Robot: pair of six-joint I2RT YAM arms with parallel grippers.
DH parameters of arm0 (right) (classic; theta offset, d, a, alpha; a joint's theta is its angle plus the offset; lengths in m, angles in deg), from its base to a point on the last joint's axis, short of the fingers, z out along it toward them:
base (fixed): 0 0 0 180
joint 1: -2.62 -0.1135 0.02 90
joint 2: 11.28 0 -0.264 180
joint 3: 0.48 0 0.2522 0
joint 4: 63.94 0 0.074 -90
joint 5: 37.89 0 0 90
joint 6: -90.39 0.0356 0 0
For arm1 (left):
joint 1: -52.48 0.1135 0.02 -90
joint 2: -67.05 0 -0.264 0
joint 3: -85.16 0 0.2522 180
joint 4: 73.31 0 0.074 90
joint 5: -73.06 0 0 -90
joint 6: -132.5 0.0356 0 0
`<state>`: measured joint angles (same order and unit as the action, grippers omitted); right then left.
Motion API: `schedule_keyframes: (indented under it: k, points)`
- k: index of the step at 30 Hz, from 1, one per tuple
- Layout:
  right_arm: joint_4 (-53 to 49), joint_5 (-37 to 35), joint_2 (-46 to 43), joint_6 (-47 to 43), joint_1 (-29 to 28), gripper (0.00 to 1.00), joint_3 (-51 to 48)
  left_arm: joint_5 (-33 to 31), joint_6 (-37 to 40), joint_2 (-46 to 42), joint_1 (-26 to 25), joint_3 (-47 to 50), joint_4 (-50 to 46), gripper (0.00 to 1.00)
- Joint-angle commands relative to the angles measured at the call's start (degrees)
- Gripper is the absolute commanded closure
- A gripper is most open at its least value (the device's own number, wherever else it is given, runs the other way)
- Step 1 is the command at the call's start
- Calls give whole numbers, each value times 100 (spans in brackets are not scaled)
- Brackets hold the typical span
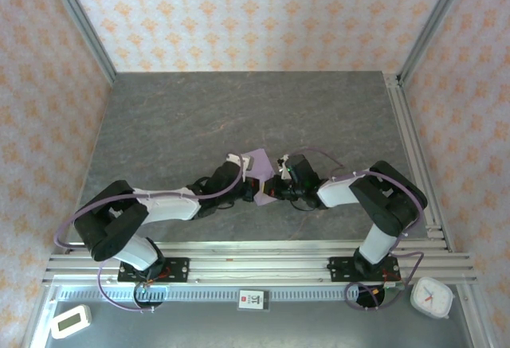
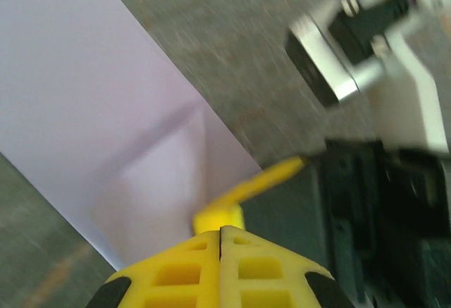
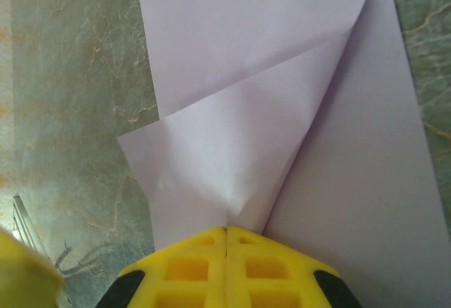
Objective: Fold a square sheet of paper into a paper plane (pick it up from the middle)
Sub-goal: Fold the triangle a second time at the center of the table.
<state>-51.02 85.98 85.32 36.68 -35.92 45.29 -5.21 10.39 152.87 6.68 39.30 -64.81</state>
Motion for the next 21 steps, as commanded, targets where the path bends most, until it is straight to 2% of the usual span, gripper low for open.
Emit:
schedule_keyframes:
  k: [1, 11, 21]
  points:
    - [-221, -47, 165, 79, -39, 100, -193, 119, -119, -67, -253, 136, 354, 100]
    - [-105, 3, 131, 172, -39, 100, -254, -42, -97, 440, -359, 207, 634, 100]
    - [-136, -1, 116, 183, -39, 100, -236, -353, -242, 453, -359, 586, 903, 100]
